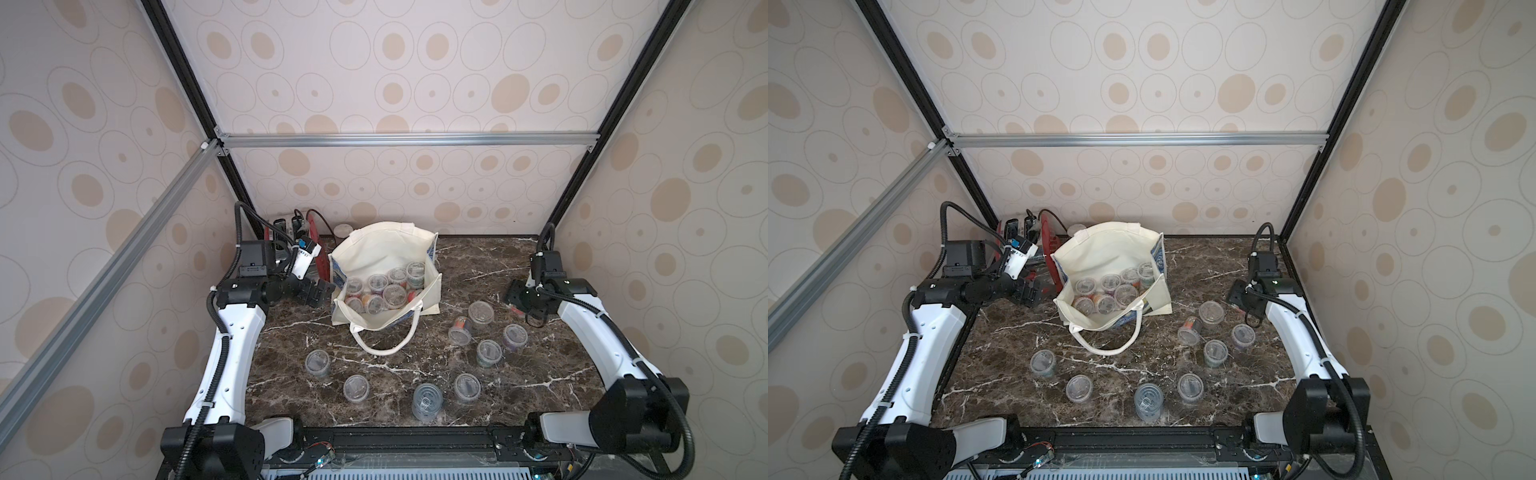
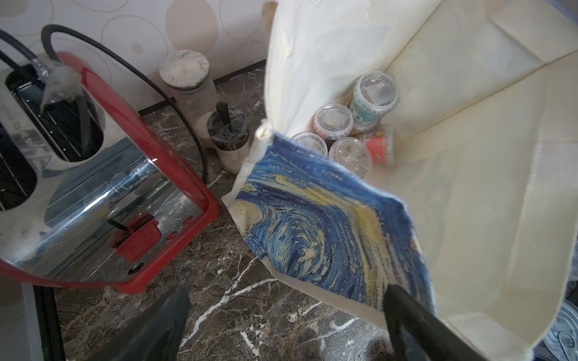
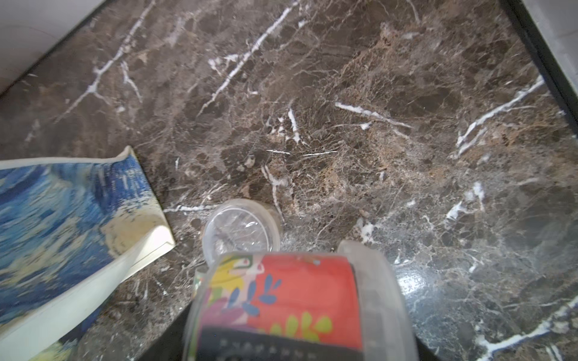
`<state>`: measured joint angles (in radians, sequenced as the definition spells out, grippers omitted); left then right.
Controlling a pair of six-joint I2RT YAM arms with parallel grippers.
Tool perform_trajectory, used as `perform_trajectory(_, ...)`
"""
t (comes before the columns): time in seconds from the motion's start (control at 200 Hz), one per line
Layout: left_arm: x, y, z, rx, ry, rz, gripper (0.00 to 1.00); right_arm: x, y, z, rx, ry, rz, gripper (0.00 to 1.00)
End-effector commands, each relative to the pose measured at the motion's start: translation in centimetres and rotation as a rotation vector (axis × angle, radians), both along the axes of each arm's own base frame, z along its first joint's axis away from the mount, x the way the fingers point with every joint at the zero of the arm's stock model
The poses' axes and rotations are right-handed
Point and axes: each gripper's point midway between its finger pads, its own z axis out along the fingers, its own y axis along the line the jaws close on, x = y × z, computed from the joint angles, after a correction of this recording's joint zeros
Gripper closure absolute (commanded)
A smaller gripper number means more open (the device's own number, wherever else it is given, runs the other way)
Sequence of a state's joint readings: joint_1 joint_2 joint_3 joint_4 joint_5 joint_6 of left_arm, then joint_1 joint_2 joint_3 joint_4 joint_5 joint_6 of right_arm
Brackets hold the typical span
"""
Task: Take out the seed jars from the canvas bag
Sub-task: Place the seed jar at the center of the board.
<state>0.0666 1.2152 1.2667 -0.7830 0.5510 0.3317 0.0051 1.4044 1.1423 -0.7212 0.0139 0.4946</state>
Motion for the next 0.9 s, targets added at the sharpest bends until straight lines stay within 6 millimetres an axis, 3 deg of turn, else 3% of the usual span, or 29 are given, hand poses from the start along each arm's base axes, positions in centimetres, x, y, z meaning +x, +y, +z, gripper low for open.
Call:
perform_trajectory(0.0, -0.1, 0.6, 0.9, 0.007, -0.044, 0.034, 0.02, 2.1, -1.0, -0.7, -0.077, 0.015, 0.032, 0.33)
perform_trajectory(0.25, -1.6, 0.5, 0.6, 0.048, -0.103, 0.004, 0.02, 3.2, -0.8, -4.3, -0.186, 0.158, 0.312, 0.31)
perform_trajectory(0.43, -1.8, 0.3, 0.6, 0.043, -0.105, -0.013, 0.02, 1.8, -1.9, -7.4, -0.285, 0.329, 0.498, 0.3)
perform_trajectory(0.525, -1.3, 0.9, 0.7, 0.062, -0.112, 0.023, 0.02, 0.7, -1.5, -8.6, -0.275, 0.39, 0.592, 0.29)
perform_trajectory(0.705, -1.0, 0.9, 0.4, 0.057, -0.104, 0.026, 0.02, -0.1, -0.8, -8.4, -0.249, 0.397, 0.652, 0.26)
perform_trajectory(0.89, -0.6, 1.5, 0.5, 0.07, -0.104, 0.056, 0.02, -1.9, 1.4, -8.8, -0.191, 0.396, 0.732, 0.26)
